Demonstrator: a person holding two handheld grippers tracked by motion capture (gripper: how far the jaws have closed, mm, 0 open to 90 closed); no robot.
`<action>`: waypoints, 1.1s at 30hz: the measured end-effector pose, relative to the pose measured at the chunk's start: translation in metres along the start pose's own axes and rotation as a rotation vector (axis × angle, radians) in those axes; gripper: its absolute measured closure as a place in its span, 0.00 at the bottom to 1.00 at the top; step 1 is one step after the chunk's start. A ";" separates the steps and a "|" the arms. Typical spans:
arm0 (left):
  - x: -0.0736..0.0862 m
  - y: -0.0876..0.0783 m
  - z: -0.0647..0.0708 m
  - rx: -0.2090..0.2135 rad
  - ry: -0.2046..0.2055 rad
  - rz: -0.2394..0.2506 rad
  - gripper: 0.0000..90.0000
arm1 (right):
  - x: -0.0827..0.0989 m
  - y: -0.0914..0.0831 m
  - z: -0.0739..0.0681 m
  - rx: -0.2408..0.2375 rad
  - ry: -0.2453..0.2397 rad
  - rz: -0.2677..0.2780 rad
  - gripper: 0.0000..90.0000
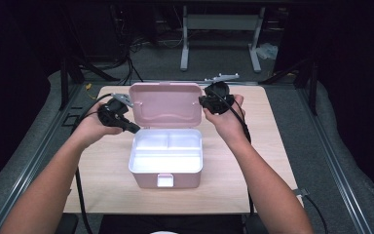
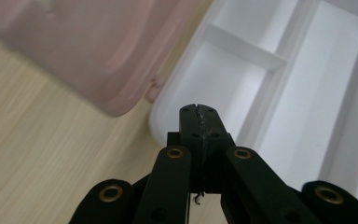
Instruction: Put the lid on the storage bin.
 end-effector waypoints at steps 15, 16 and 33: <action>0.000 -0.012 -0.048 -0.074 -0.103 0.067 1.00 | 0.003 -0.004 -0.002 -0.004 -0.013 0.009 0.95; -0.002 -0.012 -0.050 -0.079 -0.104 0.069 1.00 | 0.003 -0.005 -0.002 -0.002 -0.016 0.007 0.95; -0.038 -0.028 -0.066 -0.102 -0.094 0.159 1.00 | 0.007 -0.012 -0.004 -0.015 -0.023 0.024 0.96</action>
Point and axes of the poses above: each handheld gripper's, and its own axes: y roughly forward along the jaws, x roughly out of its underside, z roughly to its right, the point moved 10 cm from there along y, roughly forward along the jaws, and after that the axes turned 5 degrees about y, right-handed, at the moved point
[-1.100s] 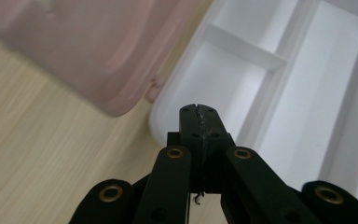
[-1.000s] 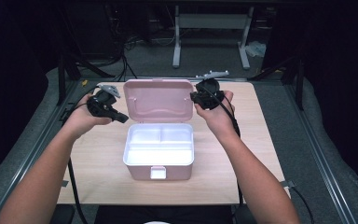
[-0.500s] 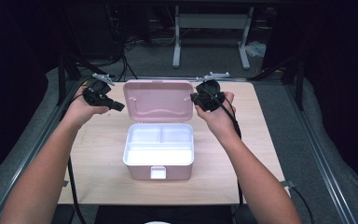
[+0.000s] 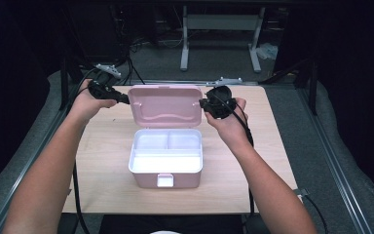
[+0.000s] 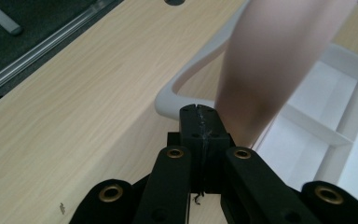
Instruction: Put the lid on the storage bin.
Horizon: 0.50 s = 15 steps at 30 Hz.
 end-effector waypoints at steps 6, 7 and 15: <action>-0.011 -0.004 -0.001 -0.005 0.019 -0.001 1.00 | 0.002 -0.003 -0.001 -0.008 -0.008 0.002 0.96; -0.011 -0.004 -0.001 -0.004 0.021 -0.003 1.00 | 0.003 -0.004 -0.002 -0.012 -0.006 0.003 0.96; -0.011 -0.007 0.004 0.009 0.031 0.002 1.00 | 0.008 -0.006 -0.002 -0.063 -0.017 0.000 0.84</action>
Point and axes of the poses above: each handheld gripper's, and its own axes: y roughly forward along the jaws, x roughly out of its underside, z roughly to its right, the point moved 10 cm from there along y, roughly forward along the jaws, and after that the axes turned 5 degrees about y, right-handed, at the moved point
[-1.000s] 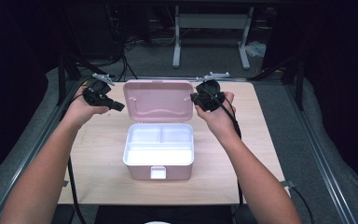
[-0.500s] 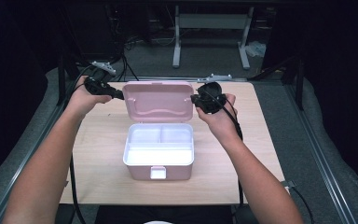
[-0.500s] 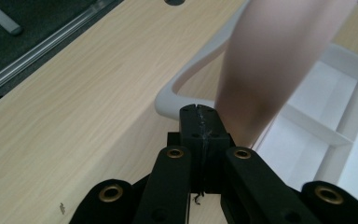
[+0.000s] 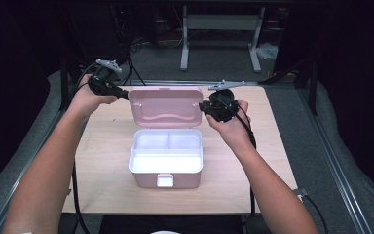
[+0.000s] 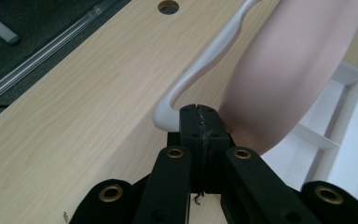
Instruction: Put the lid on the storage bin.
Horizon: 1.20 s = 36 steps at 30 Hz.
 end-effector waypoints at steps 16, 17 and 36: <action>0.004 -0.003 0.009 0.013 0.024 0.006 1.00 | -0.005 -0.005 -0.006 -0.040 -0.025 0.006 0.73; 0.004 -0.004 0.009 0.013 0.028 0.005 1.00 | -0.005 -0.004 -0.007 -0.036 -0.031 0.008 0.72; 0.019 -0.019 0.047 0.052 0.088 0.043 1.00 | 0.030 -0.024 -0.016 -0.106 -0.030 0.015 0.70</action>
Point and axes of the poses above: each handheld gripper's, and its own axes: y roughly forward along the jaws, x roughly out of its underside, z roughly to its right, the point moved 10 cm from there along y, roughly forward along the jaws, and after that the axes turned 5 degrees about y, right-handed, at the moved point
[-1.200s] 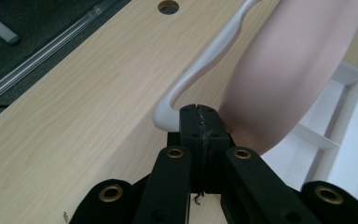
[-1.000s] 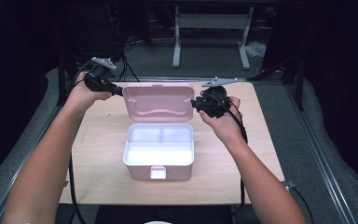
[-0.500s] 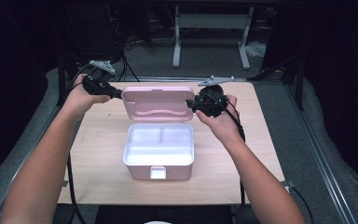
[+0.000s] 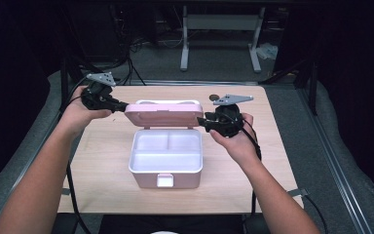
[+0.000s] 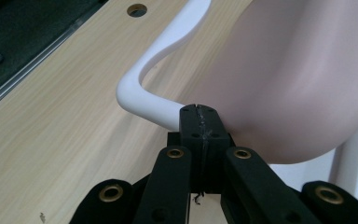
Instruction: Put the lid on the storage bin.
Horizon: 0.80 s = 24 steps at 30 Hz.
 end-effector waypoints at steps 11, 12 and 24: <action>0.009 0.002 0.022 0.028 0.038 -0.007 1.00 | 0.021 -0.010 -0.014 -0.051 -0.031 0.009 0.68; 0.011 0.002 0.024 0.030 0.037 -0.004 1.00 | 0.023 -0.011 -0.014 -0.032 -0.037 0.003 0.68; 0.033 0.008 0.044 0.050 0.042 -0.010 1.00 | 0.061 -0.011 -0.025 -0.054 -0.051 -0.010 0.67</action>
Point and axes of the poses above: each handheld gripper's, and its own axes: y roughly forward along the jaws, x roughly out of its underside, z roughly to its right, the point moved 10 cm from there along y, roughly forward along the jaws, and after that the axes turned 5 degrees about y, right-handed, at the moved point
